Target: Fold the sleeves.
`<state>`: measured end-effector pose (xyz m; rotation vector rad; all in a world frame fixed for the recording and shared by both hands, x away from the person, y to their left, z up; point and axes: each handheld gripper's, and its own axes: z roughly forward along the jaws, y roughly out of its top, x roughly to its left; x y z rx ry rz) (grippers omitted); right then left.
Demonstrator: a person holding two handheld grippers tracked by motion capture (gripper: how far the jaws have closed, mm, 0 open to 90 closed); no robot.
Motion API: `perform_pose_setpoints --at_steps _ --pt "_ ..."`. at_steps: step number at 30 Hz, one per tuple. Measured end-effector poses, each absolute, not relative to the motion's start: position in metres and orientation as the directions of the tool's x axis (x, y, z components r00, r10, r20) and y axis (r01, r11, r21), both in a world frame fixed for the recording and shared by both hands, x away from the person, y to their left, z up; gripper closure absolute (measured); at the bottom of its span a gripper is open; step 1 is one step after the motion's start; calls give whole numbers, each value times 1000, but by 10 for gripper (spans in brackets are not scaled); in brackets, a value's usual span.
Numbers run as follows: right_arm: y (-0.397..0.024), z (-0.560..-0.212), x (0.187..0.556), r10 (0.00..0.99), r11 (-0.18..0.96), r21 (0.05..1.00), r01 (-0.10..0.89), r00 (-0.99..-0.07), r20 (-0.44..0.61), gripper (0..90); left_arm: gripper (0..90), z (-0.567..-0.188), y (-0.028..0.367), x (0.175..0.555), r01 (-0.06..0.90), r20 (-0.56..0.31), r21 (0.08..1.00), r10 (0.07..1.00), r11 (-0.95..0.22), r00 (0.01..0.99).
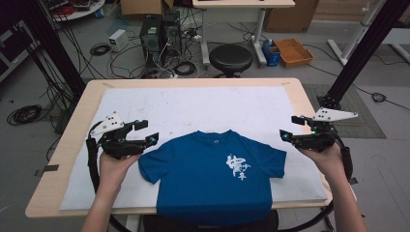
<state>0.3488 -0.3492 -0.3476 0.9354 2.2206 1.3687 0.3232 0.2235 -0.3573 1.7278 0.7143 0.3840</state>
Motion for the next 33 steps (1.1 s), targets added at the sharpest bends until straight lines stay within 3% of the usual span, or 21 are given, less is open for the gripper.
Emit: perform_pose_setpoints --at_steps 7,19,25,29,33 --pt "-351 -347 349 710 302 889 344 -704 31 220 319 -362 229 324 262 -92 951 661 -162 745" --pt "-347 -349 354 708 316 884 345 -706 22 221 330 -381 253 327 351 -150 925 705 -148 693" --pt "-347 -349 356 715 313 882 353 -699 26 221 442 -401 268 334 425 -170 887 728 -181 664" --pt "-346 -352 358 714 320 876 361 -700 27 228 570 -417 274 338 510 -220 836 726 -204 652" --pt "-346 -353 358 713 323 875 362 -701 27 230 650 -429 273 338 555 -206 788 735 -266 645"
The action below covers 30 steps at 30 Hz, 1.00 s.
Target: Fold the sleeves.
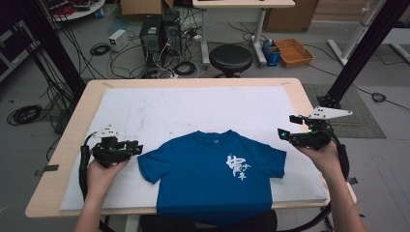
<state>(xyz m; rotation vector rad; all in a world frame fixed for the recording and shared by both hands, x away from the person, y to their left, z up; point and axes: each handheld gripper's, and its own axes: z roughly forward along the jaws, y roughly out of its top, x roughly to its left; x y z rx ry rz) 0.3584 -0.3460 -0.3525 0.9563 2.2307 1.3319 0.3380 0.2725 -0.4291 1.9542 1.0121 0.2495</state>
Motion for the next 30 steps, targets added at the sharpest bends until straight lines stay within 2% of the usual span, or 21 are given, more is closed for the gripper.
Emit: perform_pose_setpoints --at_steps 10,13,14,15,17,26,30 --pt "-348 -352 358 716 317 875 366 -697 32 234 683 -444 273 339 618 -204 711 743 -335 637" --pt "-348 -352 358 712 322 876 360 -702 27 235 705 -444 273 338 611 -191 716 748 -337 636" --pt "-348 -352 359 712 324 875 359 -702 25 236 743 -444 273 338 612 -195 714 744 -339 639" --pt "-347 -352 358 713 323 875 361 -701 26 236 830 -444 273 338 615 -213 713 733 -335 646" --pt "-347 -352 358 712 322 874 363 -701 29 236 876 -443 272 338 614 -219 714 725 -337 653" --pt "-345 -349 357 704 325 878 352 -710 24 237 881 -398 236 334 624 -435 762 575 -176 693" --pt "-345 -348 357 704 325 878 351 -709 23 238 881 -384 202 334 620 -482 770 502 -147 718"
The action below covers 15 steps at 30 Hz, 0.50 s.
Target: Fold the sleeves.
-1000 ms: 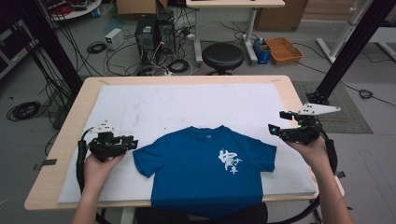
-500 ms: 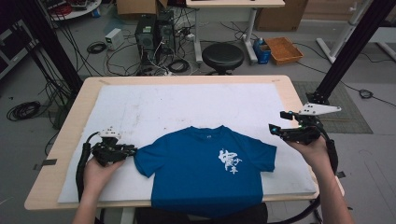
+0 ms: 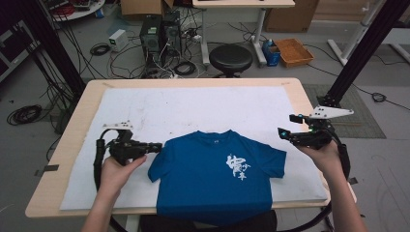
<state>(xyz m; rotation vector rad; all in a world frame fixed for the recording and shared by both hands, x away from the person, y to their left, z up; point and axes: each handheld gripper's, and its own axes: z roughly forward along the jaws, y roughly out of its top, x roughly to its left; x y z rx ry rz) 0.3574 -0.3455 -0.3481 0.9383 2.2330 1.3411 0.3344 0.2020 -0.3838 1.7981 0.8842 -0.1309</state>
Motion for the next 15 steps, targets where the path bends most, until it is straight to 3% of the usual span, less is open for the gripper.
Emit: perform_pose_setpoints --at_steps 4,12,13,15 --pt "-346 -347 357 705 324 879 351 -709 23 238 881 -387 164 341 643 -522 751 463 -148 716" --pt "-349 -350 358 714 323 874 364 -700 27 242 879 -412 108 363 649 -498 727 480 -222 722" --pt "-350 -351 359 713 326 873 362 -701 24 242 863 -413 106 364 642 -488 733 484 -224 726" --pt "-351 -353 359 718 326 870 371 -695 28 243 703 -414 104 366 632 -468 744 506 -218 725"
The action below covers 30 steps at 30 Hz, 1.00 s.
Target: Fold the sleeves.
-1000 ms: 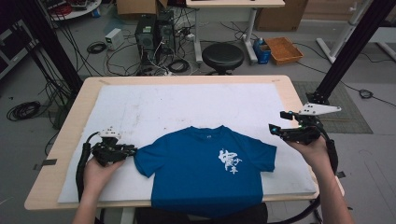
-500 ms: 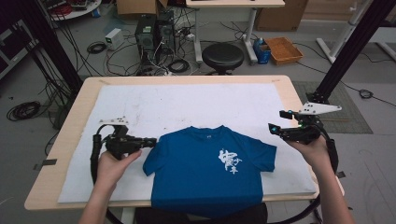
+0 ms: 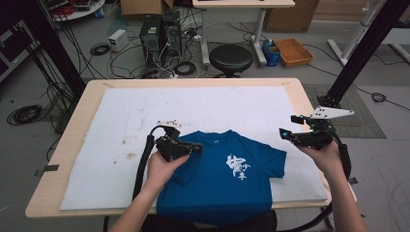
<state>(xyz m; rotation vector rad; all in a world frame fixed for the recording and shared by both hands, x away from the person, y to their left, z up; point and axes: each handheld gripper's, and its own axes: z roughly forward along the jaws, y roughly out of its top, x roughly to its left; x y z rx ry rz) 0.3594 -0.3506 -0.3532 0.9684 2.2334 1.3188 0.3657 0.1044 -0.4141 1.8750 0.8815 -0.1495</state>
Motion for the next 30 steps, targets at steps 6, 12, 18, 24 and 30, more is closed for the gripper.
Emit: perform_pose_setpoints --at_steps 6,12,18,24,30 --pt "-359 -361 361 753 282 862 420 -654 72 293 533 -403 130 355 528 -306 816 599 -236 740" --pt "-369 -388 355 772 306 815 492 -630 90 523 501 -406 184 338 453 -185 862 690 -228 700" --pt "-375 -418 356 786 310 728 611 -596 166 641 480 -427 231 331 503 -231 850 749 -155 621" --pt "-370 -437 361 798 351 655 669 -580 164 746 480 -439 242 335 530 -223 830 770 -170 597" --pt "-366 -428 356 764 373 666 645 -622 174 897 480 -444 235 338 545 -199 810 772 -217 604"
